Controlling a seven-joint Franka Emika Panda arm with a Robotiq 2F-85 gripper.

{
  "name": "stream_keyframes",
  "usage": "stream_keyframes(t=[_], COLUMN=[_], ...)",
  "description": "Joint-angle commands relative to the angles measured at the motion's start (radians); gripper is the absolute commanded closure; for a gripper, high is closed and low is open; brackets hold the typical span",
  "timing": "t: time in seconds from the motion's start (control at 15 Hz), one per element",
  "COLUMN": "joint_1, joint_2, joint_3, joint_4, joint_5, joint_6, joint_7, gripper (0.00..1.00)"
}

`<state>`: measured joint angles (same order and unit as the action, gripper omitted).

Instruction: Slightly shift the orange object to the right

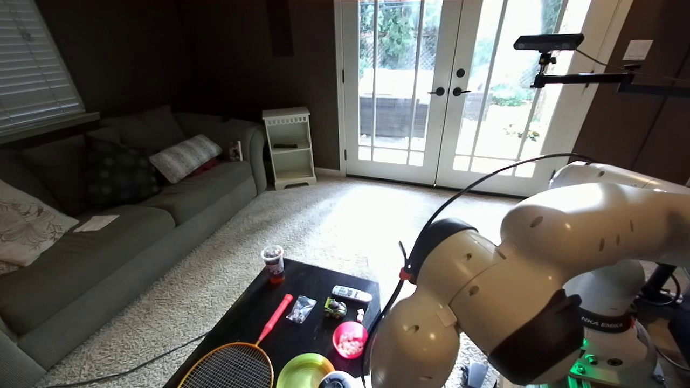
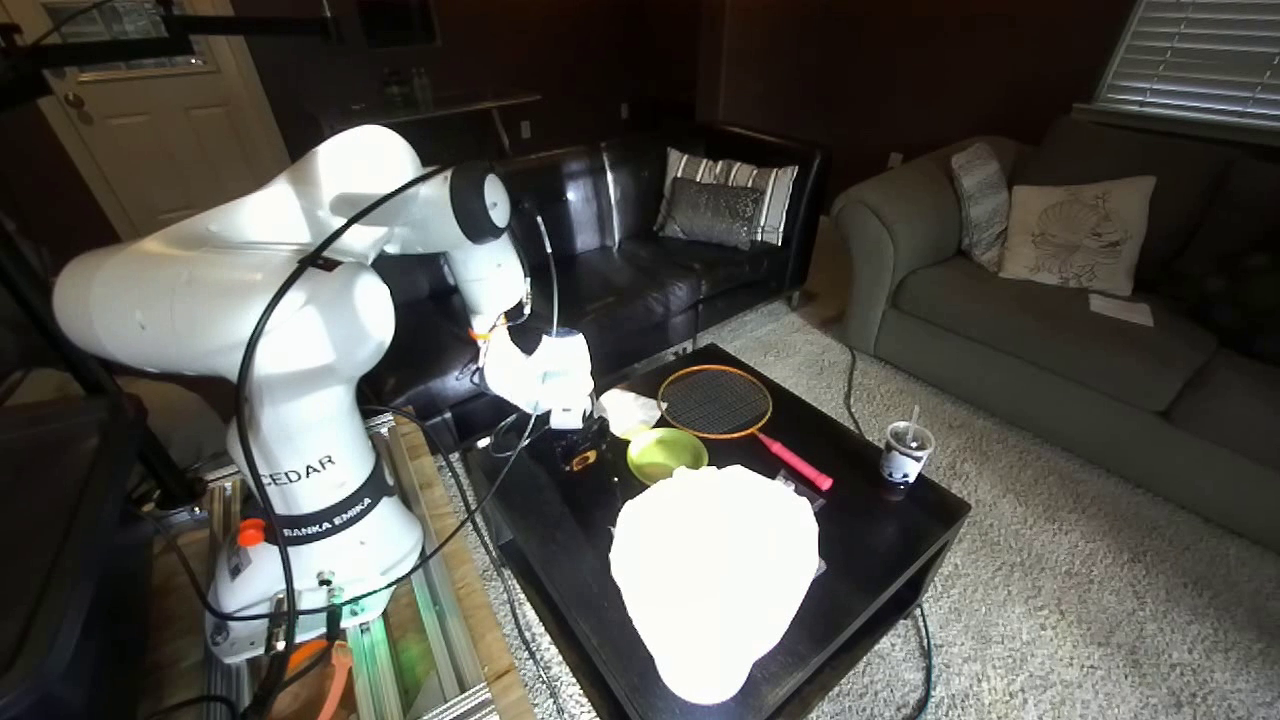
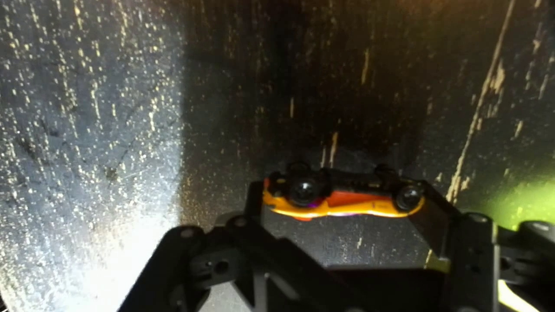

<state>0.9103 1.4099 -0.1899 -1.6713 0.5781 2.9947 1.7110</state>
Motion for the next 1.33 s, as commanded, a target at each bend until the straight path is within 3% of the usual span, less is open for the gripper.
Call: stream_keyframes(t=[0.0, 0.53, 1.27], joint_1=[0.096, 0.167, 0.225], joint_2=[-0.02, 0.013, 0.083], joint_3=[-0.062, -0.109, -0.163], joint_4=[-0.021, 0.042, 0.133], joint_5=[-0.1, -0.306, -0.471], joint_6=[-0.099, -0.286, -0.403], joint_7=[0.131, 0.332, 0.588], gripper=[0.42, 0.42, 0.42])
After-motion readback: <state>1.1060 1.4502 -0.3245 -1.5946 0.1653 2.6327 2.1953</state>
